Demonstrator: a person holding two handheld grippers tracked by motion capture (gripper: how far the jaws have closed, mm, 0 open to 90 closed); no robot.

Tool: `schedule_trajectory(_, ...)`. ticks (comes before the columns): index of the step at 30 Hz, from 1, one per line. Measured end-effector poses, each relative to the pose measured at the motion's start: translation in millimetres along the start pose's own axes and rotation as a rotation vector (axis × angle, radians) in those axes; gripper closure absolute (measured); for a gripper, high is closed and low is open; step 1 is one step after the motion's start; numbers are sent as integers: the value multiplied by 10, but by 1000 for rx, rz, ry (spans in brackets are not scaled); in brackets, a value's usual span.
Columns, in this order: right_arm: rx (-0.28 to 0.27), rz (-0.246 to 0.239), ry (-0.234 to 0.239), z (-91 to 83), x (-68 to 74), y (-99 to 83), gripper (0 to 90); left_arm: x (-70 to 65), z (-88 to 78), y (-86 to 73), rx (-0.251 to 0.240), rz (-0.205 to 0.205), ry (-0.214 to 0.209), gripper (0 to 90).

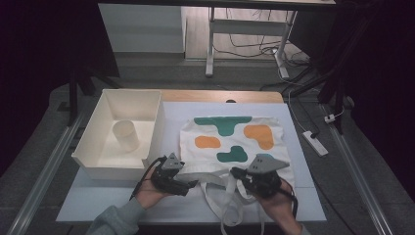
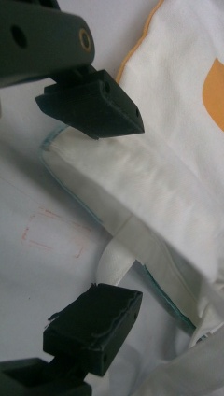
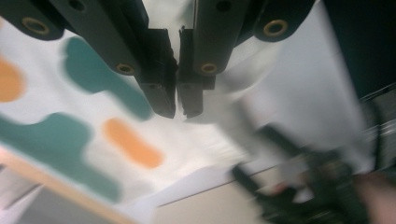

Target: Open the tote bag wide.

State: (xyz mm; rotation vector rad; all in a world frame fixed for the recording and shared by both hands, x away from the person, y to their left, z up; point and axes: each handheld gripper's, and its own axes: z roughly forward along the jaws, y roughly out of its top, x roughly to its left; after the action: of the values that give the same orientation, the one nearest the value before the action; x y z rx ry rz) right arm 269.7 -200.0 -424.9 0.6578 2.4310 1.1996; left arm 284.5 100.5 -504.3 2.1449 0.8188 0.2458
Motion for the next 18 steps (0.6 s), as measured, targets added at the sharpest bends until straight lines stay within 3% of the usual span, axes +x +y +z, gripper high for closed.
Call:
schedule_trajectory(4, -11, 21, -38, 152, -376, 117, 850, -2, -6, 0, -3, 4, 3, 180)
schedule_trajectory(5, 1, 43, -35, 289, -565, 139, 848, -2, -7, -1, -3, 2, 2, 180)
schedule_trajectory(6, 1, 43, -35, 289, -565, 139, 848, -2, -7, -1, -4, 2, 4, 180)
schedule_trajectory(9, 17, 88, -24, 526, -806, 96, 843, 1, -11, 1, -8, 1, 4, 181)
schedule_trajectory(13, 70, 101, -8, 827, -954, -11, 833, -1, -6, 2, -9, 2, 5, 181)
schedule_trajectory(14, 89, 95, -21, 887, -968, -38, 879, 0, -1, 2, -6, 0, 2, 182)
schedule_trajectory(15, 119, 66, -67, 944, -969, -66, 877, -2, 6, 2, -4, -1, 1, 182)
schedule_trajectory(16, 145, 55, -84, 1000, -985, -101, 877, -5, 10, 3, -2, 2, 2, 182)
schedule_trajectory(18, 150, 115, -45, 1073, -1027, -185, 889, -14, 14, 5, -1, 4, 1, 182)
